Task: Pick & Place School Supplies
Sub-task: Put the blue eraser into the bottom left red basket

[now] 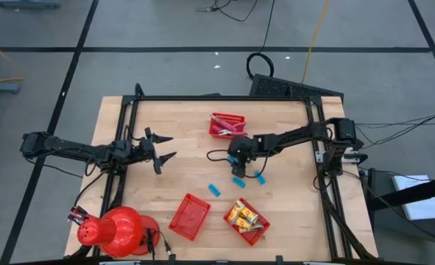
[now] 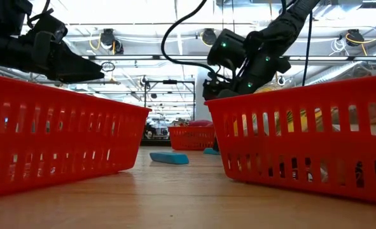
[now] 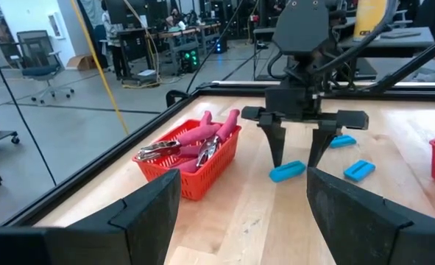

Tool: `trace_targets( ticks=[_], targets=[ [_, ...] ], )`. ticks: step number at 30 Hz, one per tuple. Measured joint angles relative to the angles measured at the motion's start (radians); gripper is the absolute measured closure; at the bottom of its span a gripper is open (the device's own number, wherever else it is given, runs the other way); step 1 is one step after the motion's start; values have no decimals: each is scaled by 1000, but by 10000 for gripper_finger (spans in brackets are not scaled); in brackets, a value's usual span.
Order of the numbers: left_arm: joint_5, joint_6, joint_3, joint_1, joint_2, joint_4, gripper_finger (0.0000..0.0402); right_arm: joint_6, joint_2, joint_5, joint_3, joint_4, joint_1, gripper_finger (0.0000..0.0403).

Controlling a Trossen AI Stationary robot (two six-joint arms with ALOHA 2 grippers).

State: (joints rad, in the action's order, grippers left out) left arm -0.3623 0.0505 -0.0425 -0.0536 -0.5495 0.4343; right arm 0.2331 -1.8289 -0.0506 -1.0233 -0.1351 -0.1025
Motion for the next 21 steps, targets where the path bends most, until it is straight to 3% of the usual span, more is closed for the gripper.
trace_targets(
  ticks=[9,17,21],
  targets=[
    [-1,-2,0,0,0,-5,108,-47,-3,88,0,-33,27,231],
    [-2,-4,0,0,0,-5,108,-63,-3,80,0,-37,27,232],
    [-4,-4,0,0,0,-5,108,-75,-3,81,1,-39,26,299]
  ],
)
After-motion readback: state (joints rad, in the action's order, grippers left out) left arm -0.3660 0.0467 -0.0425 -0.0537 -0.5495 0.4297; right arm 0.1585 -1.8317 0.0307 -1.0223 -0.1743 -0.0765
